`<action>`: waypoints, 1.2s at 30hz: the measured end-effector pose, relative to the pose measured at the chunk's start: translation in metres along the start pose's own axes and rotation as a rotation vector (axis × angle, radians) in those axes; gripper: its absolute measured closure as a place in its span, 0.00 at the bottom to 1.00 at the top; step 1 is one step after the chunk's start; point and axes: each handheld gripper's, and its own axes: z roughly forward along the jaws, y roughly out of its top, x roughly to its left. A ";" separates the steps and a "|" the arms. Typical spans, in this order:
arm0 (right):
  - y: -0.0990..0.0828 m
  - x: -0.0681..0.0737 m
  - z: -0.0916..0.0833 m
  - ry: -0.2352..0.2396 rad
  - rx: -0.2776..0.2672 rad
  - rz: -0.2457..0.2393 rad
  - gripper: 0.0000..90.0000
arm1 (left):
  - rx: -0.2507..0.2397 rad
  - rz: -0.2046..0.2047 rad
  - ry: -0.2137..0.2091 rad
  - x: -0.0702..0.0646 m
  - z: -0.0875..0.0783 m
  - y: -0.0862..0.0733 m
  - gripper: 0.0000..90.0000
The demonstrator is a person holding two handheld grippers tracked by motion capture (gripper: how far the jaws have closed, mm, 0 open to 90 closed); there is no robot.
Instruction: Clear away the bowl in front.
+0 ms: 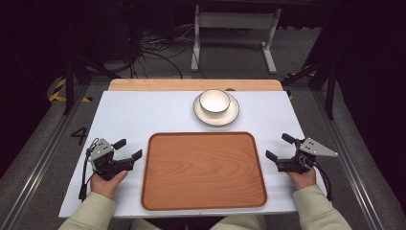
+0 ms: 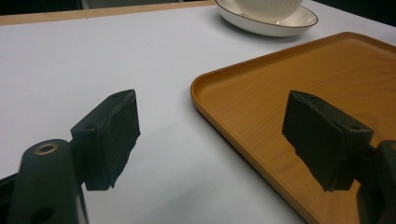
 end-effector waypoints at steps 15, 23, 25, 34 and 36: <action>0.000 -0.001 0.000 0.010 0.006 0.016 0.00 | 0.002 0.024 -0.006 -0.006 -0.003 0.013 0.22; 0.000 -0.001 0.000 0.005 0.005 0.019 0.00 | -0.035 0.053 -0.029 -0.017 -0.011 0.028 0.22; -0.001 -0.001 0.000 0.003 0.002 0.019 0.00 | -0.039 0.050 -0.030 -0.018 -0.012 0.029 0.22; -0.001 -0.001 -0.001 0.000 -0.003 0.027 0.00 | -0.063 0.036 -0.052 -0.024 -0.016 0.043 0.22; -0.001 -0.001 -0.001 -0.001 -0.004 0.027 0.00 | -0.072 0.041 -0.052 -0.025 -0.017 0.044 0.22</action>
